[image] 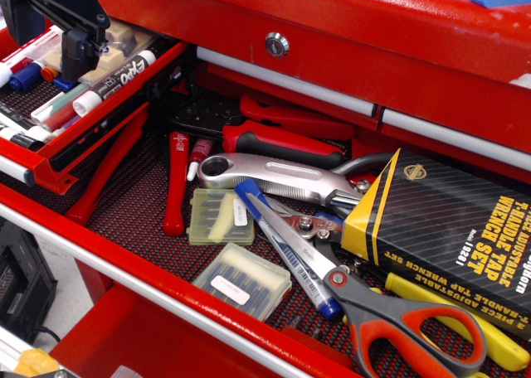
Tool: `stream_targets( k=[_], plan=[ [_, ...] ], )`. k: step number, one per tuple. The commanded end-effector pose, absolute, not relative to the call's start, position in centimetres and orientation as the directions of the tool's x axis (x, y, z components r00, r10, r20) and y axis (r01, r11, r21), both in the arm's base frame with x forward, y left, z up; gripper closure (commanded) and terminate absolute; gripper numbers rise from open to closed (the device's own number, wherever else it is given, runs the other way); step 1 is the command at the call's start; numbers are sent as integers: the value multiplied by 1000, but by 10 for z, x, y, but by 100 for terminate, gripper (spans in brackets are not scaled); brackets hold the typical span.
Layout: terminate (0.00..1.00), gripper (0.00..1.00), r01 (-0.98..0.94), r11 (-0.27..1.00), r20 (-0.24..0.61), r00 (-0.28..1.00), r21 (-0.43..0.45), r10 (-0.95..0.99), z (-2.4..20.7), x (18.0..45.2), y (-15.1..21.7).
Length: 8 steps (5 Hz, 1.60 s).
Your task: Pick up scissors and put into drawer
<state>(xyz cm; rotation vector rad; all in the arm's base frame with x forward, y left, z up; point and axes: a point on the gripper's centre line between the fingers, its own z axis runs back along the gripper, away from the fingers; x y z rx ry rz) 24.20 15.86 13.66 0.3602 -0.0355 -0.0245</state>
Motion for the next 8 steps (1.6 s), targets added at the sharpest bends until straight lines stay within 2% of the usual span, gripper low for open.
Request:
stream_targets(
  k=[1, 2, 3, 4, 5, 6, 7, 8],
  plan=[
    [0, 0, 18, 936, 30, 999, 353, -30, 137, 242, 159],
    [0, 0, -159, 950, 19, 987, 268, 160, 147, 233, 109],
    [0, 0, -355, 913, 59, 935, 201, 350, 156, 226, 59],
    [0, 0, -520, 852, 40, 854, 66, 518, 155, 225, 12],
    [0, 0, -653, 757, 37, 757, -8, 653, 146, 225, -37],
    [0, 0, -754, 655, 59, 652, -51, 756, 126, 231, -72],
    [0, 0, -792, 603, 74, 598, -95, 798, 110, 230, -88],
    [0, 0, -807, 580, 75, 575, -116, 815, 102, 227, -88]
  ],
)
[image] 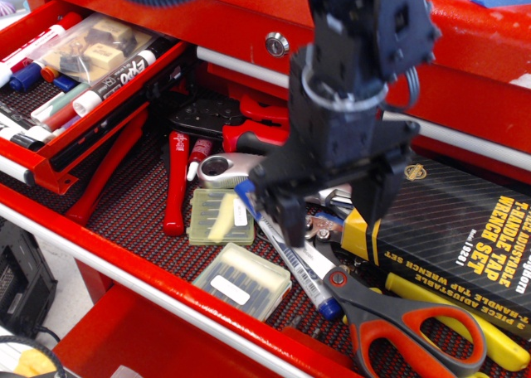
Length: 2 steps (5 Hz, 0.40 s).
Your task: Pick up scissors and put into drawer
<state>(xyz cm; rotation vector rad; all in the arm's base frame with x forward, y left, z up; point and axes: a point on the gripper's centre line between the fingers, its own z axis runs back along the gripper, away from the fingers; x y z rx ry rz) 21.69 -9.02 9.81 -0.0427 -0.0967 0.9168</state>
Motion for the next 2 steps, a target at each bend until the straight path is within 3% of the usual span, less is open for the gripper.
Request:
stream_targets(
  k=[1, 2],
  plan=[
    [0, 0, -812, 565, 66, 562, -148, 825, 89, 223, -91],
    [0, 0, -803, 568, 65, 567, -181, 821, 76, 224, -92]
  ],
)
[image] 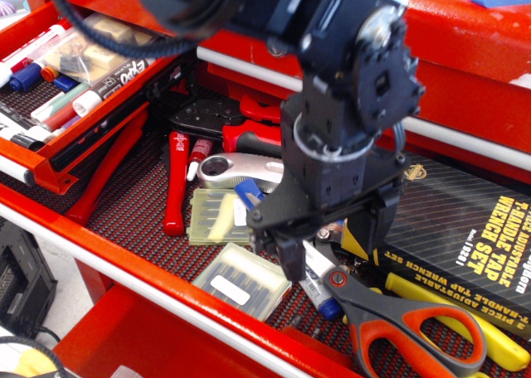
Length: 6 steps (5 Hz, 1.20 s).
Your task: Pick up scissors and put into drawer
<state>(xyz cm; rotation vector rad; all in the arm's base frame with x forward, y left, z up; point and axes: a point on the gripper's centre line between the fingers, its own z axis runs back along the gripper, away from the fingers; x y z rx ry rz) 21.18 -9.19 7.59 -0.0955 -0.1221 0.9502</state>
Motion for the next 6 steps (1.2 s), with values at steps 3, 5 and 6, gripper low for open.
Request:
stream_targets(
  k=[3, 5, 6],
  plan=[
    [0, 0, -819, 520, 59, 523, -242, 850, 56, 216, -87],
    [0, 0, -817, 509, 45, 517, -272, 855, 41, 225, -86],
    [0, 100, -816, 515, 36, 525, -261, 850, 39, 231, -91]
  ],
)
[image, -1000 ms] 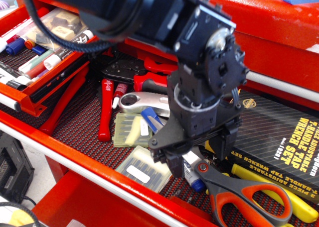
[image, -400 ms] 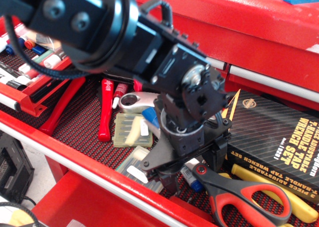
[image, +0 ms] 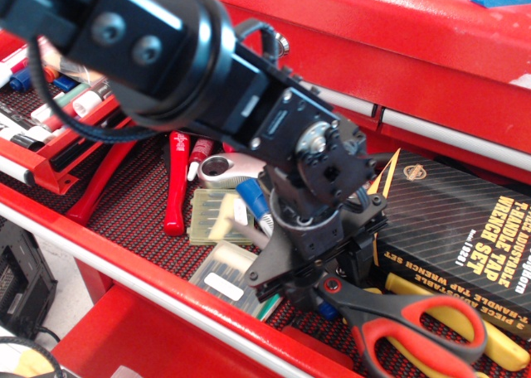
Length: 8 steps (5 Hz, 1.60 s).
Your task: Pick up scissors and put into drawer
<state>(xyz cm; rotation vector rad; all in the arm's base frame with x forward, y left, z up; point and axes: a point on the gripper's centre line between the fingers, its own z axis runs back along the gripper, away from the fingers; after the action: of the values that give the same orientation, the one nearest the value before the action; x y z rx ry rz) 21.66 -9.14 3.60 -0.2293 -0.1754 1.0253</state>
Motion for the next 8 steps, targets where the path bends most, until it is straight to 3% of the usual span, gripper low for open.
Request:
stream_targets(
  k=[1, 3, 5, 6, 8],
  plan=[
    [0, 100, -810, 542, 24, 551, -225, 834, 48, 231, -88],
    [0, 100, -781, 613, -8, 618, -119, 786, 82, 234, -68],
    [0, 100, -769, 631, -4, 635, -96, 773, 89, 233, -58],
    [0, 100, -760, 649, 17, 649, -41, 760, 106, 237, -40],
    [0, 100, -832, 549, 29, 553, 79, 833, 156, 250, 37]
  ],
)
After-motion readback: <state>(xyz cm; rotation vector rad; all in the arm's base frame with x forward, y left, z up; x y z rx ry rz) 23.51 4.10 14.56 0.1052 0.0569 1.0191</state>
